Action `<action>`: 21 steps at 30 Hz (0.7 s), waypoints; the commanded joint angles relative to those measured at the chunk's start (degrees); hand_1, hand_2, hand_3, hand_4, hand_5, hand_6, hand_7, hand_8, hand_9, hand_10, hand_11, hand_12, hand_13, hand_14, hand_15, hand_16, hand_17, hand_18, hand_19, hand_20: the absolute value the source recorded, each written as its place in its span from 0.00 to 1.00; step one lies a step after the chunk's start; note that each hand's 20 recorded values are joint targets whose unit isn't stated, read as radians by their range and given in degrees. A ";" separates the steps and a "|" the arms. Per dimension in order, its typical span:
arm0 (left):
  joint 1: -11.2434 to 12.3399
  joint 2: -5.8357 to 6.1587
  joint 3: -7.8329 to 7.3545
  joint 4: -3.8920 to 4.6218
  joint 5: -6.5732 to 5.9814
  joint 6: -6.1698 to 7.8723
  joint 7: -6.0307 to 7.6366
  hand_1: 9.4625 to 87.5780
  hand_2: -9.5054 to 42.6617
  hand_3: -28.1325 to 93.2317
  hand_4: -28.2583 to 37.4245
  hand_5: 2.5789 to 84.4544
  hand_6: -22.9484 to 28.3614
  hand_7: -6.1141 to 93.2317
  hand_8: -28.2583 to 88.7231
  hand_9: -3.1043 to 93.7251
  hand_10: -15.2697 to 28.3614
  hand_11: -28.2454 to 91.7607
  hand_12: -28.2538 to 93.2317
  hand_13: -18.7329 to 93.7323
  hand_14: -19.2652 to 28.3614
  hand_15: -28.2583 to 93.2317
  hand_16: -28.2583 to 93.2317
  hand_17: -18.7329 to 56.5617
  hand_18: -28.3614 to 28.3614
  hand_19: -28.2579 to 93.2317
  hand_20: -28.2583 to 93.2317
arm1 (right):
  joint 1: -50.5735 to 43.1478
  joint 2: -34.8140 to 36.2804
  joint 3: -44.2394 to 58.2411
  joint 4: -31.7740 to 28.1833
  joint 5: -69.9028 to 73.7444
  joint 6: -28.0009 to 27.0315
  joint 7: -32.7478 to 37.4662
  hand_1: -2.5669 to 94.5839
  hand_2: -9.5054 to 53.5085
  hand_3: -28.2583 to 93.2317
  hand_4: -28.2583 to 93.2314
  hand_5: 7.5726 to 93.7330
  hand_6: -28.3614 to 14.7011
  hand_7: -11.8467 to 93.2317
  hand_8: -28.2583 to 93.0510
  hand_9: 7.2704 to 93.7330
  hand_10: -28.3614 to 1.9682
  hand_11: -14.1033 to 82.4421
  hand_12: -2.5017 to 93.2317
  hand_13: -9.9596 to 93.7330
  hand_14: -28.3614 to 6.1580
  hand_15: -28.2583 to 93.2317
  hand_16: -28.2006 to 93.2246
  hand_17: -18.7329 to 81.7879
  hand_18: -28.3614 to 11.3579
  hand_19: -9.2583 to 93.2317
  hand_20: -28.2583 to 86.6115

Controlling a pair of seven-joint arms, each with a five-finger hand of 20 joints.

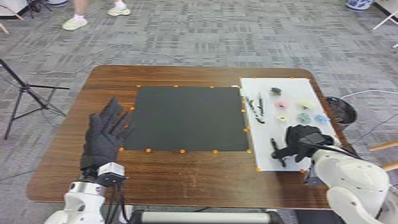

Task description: Arrange flowers

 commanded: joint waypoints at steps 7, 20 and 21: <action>0.79 -0.70 0.58 0.15 -2.32 -0.59 0.19 0.28 0.15 0.57 0.03 0.21 0.44 0.22 0.17 0.19 0.53 0.28 0.41 0.28 0.62 0.23 0.34 0.05 0.82 0.53 0.30 | -7.13 0.06 -7.13 1.60 -4.82 -1.84 -1.23 0.42 0.00 0.63 0.00 0.78 0.70 0.56 0.10 0.86 0.59 0.68 0.34 0.80 0.56 0.86 0.47 0.48 0.24 0.88 0.46; 0.24 -0.83 1.08 0.54 -2.27 -0.74 0.00 0.28 0.15 0.57 0.03 0.21 0.44 0.22 0.17 0.19 0.53 0.28 0.41 0.28 0.62 0.23 0.33 0.05 0.83 0.54 0.29 | -3.89 -3.94 -14.42 8.14 -10.47 -0.50 0.29 0.49 0.00 0.79 0.00 0.76 0.71 0.47 0.25 0.84 0.63 0.75 0.40 0.80 0.57 0.90 0.50 0.49 0.26 0.89 0.47; 0.19 -0.79 1.12 0.56 -2.25 -0.77 -0.05 0.28 0.15 0.57 0.03 0.21 0.44 0.22 0.17 0.19 0.53 0.28 0.41 0.28 0.62 0.23 0.33 0.05 0.83 0.54 0.29 | -3.97 -4.07 -14.52 8.33 -10.65 -0.35 0.37 0.51 0.00 0.80 0.00 0.76 0.71 0.46 0.25 0.84 0.63 0.75 0.40 0.80 0.57 0.90 0.51 0.49 0.26 0.89 0.47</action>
